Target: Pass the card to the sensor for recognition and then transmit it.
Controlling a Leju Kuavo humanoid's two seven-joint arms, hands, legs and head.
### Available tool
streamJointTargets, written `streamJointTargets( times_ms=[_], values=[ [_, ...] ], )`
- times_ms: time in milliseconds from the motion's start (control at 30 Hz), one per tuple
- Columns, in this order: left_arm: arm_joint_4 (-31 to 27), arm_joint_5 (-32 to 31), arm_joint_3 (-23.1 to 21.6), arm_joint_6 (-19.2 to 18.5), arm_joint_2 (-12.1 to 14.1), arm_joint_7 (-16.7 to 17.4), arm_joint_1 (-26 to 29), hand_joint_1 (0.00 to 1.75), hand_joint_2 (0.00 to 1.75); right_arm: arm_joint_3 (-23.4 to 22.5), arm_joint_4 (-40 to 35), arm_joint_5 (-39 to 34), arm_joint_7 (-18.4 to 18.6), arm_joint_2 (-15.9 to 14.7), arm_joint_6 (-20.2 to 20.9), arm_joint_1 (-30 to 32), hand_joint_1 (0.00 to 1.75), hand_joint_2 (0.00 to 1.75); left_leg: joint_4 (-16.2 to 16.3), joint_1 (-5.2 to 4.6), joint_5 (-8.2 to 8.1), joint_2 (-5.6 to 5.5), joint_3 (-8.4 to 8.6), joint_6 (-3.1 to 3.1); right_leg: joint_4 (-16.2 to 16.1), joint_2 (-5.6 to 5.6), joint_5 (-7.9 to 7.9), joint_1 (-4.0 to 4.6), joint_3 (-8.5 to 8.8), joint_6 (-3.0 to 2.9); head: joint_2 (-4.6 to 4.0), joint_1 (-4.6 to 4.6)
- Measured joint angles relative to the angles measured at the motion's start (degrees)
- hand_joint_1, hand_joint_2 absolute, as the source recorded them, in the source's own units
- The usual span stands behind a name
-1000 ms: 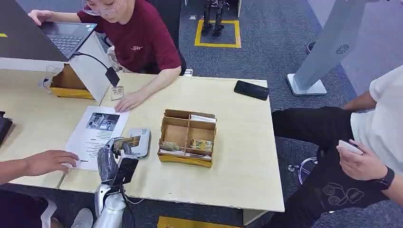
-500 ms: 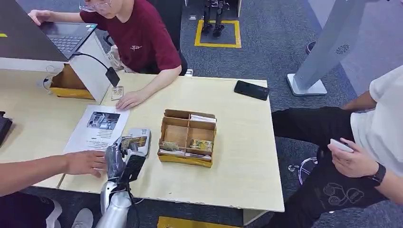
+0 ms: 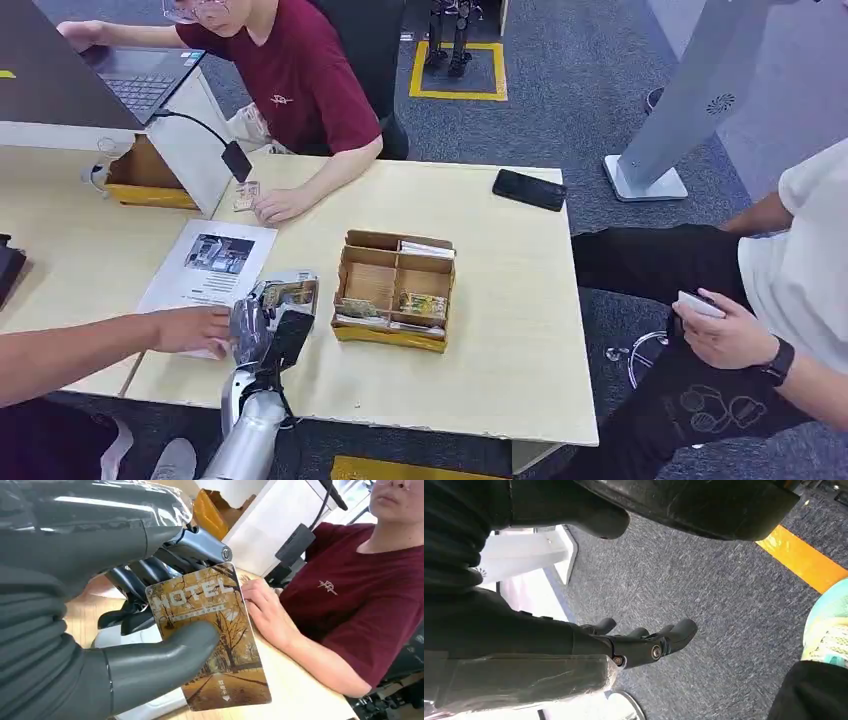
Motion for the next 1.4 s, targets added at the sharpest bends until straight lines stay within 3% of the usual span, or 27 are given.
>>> streamJointTargets(
  times_ms=[1000,1400],
  values=[
    [9.79,-2.54,0.33,2.98,1.88,1.49,-2.86,1.75,1.75,0.00,0.00,2.27,-0.18,0.02,0.22,0.00,0.00,1.75,0.00,0.00,0.00,-0.01,-0.01,0.00,0.00,-0.01,0.00,0.00,0.00,0.00,0.00,0.00],
    [10.38,-1.07,1.16,1.75,1.88,0.62,-3.13,1.75,1.75,0.00,0.00,2.45,-0.24,0.02,0.26,0.01,0.00,1.75,0.00,0.00,0.00,-0.01,-0.01,0.00,0.00,-0.01,0.00,0.00,0.00,0.00,0.00,0.00]
  ],
)
